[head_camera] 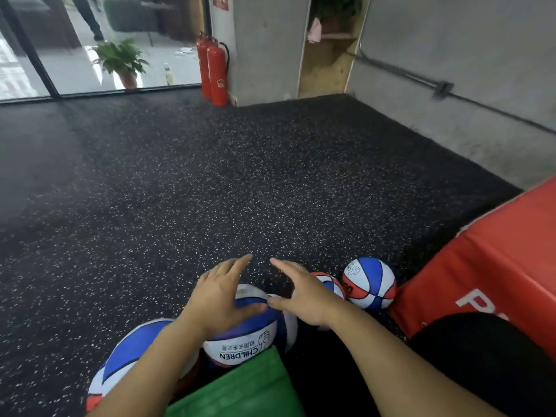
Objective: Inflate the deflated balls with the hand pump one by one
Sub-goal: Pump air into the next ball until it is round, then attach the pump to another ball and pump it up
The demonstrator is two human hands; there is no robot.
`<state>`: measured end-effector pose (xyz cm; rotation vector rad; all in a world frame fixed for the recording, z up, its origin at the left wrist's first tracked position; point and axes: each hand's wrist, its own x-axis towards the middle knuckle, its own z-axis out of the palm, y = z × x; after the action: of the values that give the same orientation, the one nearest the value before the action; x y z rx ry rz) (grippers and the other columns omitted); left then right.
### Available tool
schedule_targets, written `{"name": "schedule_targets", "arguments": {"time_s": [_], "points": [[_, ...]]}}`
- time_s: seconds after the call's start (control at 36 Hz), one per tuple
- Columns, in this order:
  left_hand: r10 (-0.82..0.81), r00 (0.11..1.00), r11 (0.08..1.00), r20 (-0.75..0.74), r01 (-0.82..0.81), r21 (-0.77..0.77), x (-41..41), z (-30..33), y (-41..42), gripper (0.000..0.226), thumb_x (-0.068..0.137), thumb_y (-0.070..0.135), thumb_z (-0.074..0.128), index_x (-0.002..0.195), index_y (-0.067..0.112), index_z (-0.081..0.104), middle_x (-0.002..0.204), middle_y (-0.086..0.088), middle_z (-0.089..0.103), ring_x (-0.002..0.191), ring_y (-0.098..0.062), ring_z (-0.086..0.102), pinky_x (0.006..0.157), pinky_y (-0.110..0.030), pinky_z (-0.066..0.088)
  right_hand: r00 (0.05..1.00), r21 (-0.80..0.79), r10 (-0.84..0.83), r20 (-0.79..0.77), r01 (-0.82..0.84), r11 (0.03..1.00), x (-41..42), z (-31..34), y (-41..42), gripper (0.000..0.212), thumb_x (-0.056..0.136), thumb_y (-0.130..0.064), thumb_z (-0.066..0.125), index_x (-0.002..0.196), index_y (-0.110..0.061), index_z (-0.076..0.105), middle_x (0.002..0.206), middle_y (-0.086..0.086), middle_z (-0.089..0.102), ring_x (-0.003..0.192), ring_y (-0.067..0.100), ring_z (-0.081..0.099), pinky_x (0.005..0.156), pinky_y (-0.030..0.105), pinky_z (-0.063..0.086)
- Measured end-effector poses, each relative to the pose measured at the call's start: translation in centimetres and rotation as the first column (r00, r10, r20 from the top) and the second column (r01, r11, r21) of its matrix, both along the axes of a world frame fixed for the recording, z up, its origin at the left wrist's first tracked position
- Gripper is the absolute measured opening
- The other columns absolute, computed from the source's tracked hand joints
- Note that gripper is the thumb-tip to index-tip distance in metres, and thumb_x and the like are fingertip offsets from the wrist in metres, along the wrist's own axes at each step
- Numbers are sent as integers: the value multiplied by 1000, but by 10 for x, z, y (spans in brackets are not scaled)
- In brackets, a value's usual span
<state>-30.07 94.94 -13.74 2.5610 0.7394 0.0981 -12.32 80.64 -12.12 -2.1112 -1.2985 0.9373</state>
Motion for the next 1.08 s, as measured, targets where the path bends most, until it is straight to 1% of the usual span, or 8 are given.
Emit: {"name": "schedule_targets", "arguments": {"time_s": [0.22,0.33,0.44,0.53,0.61,0.69,0.94,1.08], "points": [[-160,947,978,280,191,-86,79,62,-37,105,81,64,77,165,34,22,166,8,34,153,-12,31,126,-40,31,977,236,-212,39,197,952,51,77,-75,78,95,-36,75,159,-48,32,165,-21,27,144,0,33,121,33,35],[-279,890,941,361,328,-80,136,88,-78,99,87,52,79,165,34,21,168,12,30,155,-5,26,128,-36,26,929,331,-340,147,278,902,82,110,-146,76,93,-41,76,156,-52,35,163,-20,31,146,0,36,120,32,38],[-384,793,872,473,480,-97,202,118,-149,93,90,43,79,164,36,22,162,20,28,150,4,24,123,-19,19,833,412,-507,223,391,823,105,136,-240,74,93,-35,79,156,-42,41,150,-24,41,139,-7,41,120,28,37],[-498,693,784,521,616,-69,250,140,-222,90,89,46,79,162,34,27,159,21,30,145,8,25,117,-7,15,723,446,-654,222,521,728,113,150,-323,71,93,-33,79,149,-52,38,143,-35,40,134,-6,46,114,21,40],[-605,595,675,528,735,-55,285,151,-293,94,86,53,74,164,30,28,164,9,36,152,-6,31,124,-21,22,608,473,-774,176,638,608,109,158,-397,71,93,-32,79,140,-64,37,144,-35,41,131,-8,47,103,17,43],[-691,488,560,534,828,-32,308,161,-361,95,82,58,67,164,31,28,165,5,38,153,-12,32,127,-28,23,502,481,-853,140,719,502,97,163,-461,69,93,-30,78,141,-60,38,149,-22,43,133,-11,43,106,20,41],[-841,191,232,506,973,18,341,171,-549,89,90,37,80,163,34,30,162,9,38,147,3,30,115,-3,12,199,482,-971,135,843,239,56,161,-621,73,93,-33,78,154,-45,40,154,-20,42,139,-2,44,110,25,44],[-875,64,75,479,997,4,336,166,-643,88,91,42,78,163,37,27,165,9,36,152,-5,31,125,-24,23,31,480,-993,114,873,82,20,155,-695,73,93,-32,79,153,-47,40,152,-20,44,136,0,48,108,26,46]]}}
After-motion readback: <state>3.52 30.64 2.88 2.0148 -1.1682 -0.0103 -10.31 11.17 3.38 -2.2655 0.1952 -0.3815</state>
